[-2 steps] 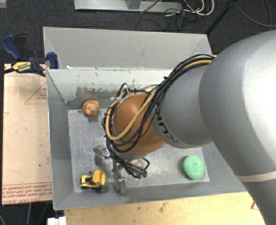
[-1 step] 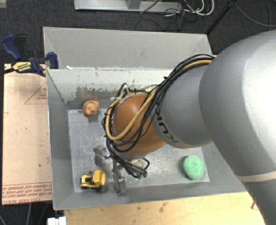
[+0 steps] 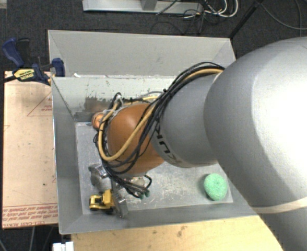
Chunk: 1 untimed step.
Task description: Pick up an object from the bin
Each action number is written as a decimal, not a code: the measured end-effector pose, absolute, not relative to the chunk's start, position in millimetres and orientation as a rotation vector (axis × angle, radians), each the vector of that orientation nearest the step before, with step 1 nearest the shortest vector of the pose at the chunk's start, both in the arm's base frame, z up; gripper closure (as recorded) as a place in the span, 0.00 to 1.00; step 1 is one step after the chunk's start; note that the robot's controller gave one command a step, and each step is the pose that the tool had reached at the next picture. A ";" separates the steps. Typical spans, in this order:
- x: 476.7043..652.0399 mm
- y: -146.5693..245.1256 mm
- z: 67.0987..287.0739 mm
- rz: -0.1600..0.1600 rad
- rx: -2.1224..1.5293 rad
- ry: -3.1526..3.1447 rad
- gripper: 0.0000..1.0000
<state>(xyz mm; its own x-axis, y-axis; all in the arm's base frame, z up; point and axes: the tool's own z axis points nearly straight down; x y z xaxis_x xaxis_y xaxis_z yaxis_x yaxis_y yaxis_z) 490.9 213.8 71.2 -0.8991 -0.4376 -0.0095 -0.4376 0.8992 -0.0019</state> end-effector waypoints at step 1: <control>485.2 239.3 70.0 -0.004 -0.970 2.988 1.00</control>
Offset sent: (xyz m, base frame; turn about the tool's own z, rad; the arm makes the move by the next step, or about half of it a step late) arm 0.0000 0.0000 0.0000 0.0000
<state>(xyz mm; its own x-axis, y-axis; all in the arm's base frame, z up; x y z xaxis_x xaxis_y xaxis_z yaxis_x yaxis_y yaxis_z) 485.2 239.3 70.0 -0.8092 -0.5875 0.0006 -0.5875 0.8092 -0.0024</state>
